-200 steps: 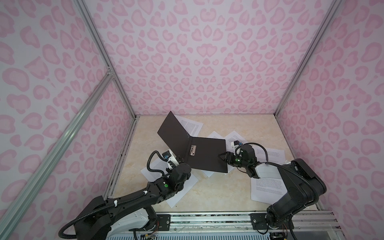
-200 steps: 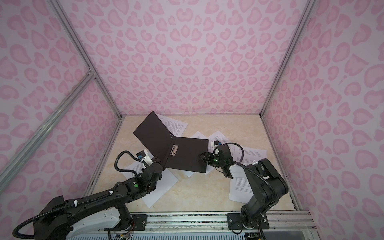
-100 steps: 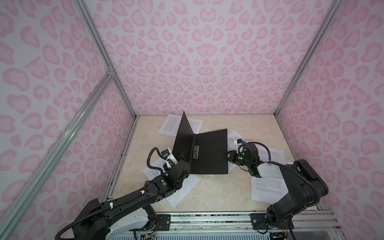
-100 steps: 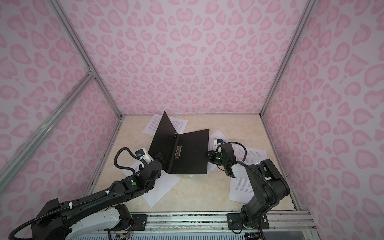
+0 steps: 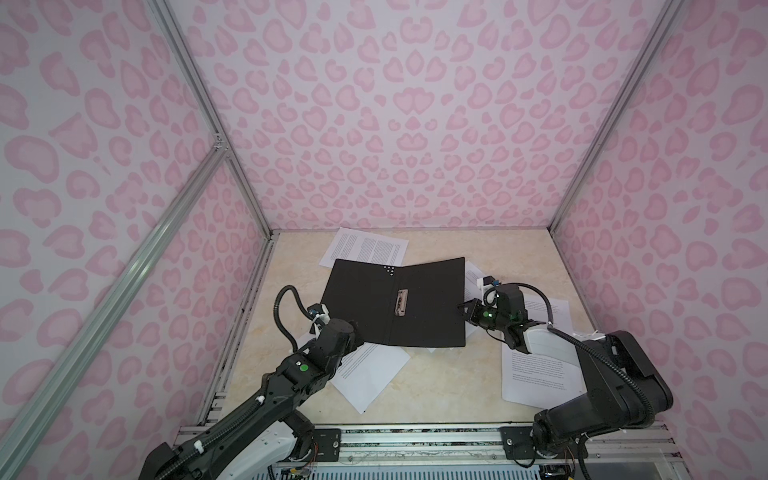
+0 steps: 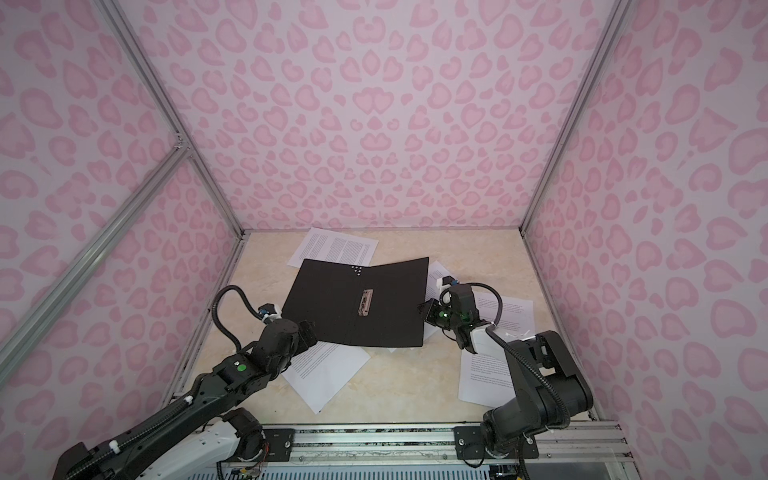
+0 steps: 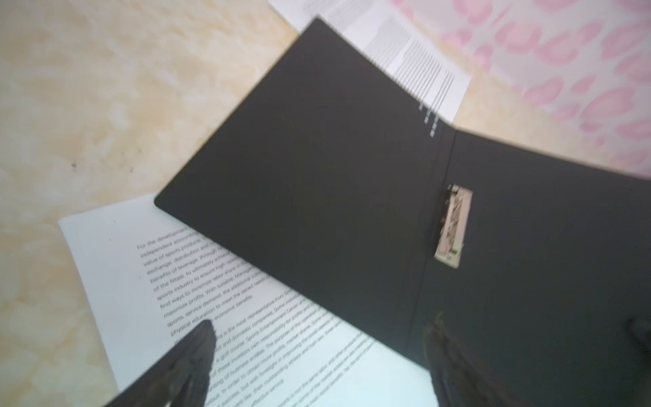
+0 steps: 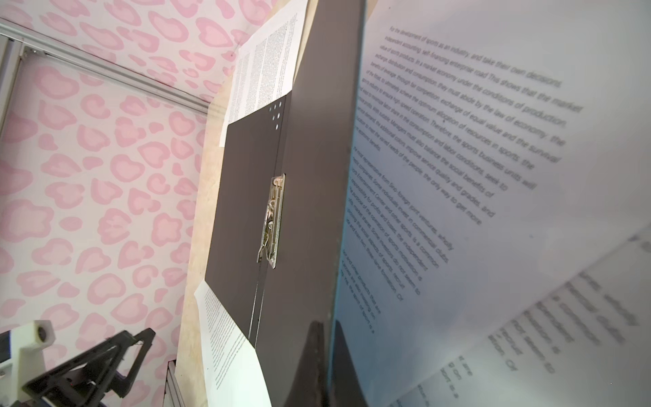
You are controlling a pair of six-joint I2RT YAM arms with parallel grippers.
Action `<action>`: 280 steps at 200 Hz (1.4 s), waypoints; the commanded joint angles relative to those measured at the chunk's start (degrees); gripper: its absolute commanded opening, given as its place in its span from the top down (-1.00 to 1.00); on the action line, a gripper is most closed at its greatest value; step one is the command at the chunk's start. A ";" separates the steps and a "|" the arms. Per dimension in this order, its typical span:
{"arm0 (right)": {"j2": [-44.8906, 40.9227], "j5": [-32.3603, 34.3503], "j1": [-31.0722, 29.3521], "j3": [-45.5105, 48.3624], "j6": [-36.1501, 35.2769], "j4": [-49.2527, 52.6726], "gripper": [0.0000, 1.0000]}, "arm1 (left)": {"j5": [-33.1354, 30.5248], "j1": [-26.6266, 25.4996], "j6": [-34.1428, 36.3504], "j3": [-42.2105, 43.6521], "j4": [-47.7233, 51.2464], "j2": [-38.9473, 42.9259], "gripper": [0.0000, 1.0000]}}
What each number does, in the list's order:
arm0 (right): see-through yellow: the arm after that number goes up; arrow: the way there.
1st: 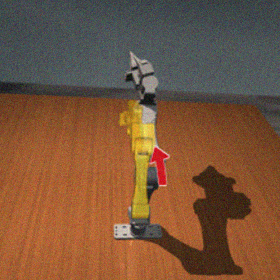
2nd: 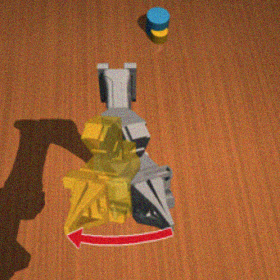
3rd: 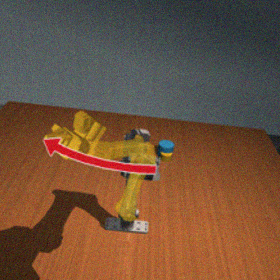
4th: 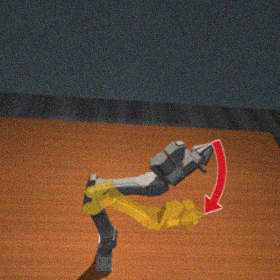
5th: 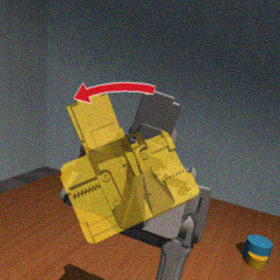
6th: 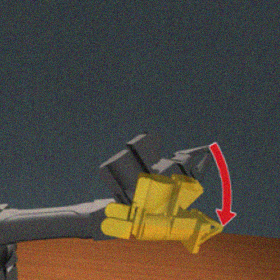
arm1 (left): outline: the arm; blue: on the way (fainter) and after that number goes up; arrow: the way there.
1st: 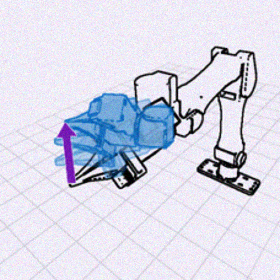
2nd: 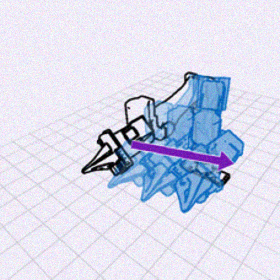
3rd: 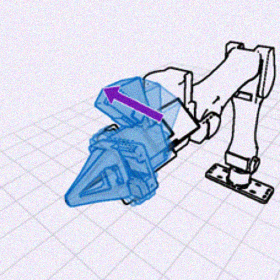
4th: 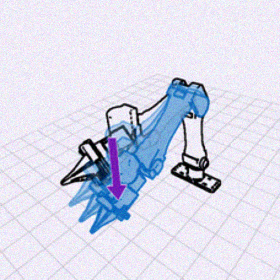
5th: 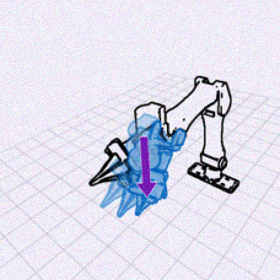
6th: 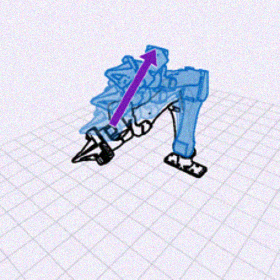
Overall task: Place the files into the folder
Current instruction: 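Swing the opened cover down toward the robot with the left gripper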
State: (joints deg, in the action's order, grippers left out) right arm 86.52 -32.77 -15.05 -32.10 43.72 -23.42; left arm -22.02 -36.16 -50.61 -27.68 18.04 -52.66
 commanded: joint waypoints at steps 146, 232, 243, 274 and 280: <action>-9.48 3.79 4.21 -0.44 -6.63 11.09 1.00 | 14.05 10.35 -5.47 6.83 -14.81 -22.08 -0.90; -17.81 4.06 9.57 0.97 -6.46 16.18 1.00 | 21.47 21.82 -6.34 -0.63 -12.51 -26.31 -0.92; -18.60 4.04 9.76 1.07 -6.46 16.38 1.00 | 22.82 23.22 -6.06 -2.35 -12.56 -28.01 -0.91; -19.24 2.65 9.75 0.81 -6.60 16.31 1.00 | 27.13 26.54 -5.13 -8.79 -12.90 -36.07 -0.90; -19.35 2.46 9.73 0.74 -6.59 16.30 1.00 | 27.90 26.86 -5.00 -10.13 -13.12 -37.91 -0.89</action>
State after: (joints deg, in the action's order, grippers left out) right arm 67.51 -30.04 -5.26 -31.35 38.79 -6.85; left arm 0.80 -10.83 -55.35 -34.54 -3.03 -84.77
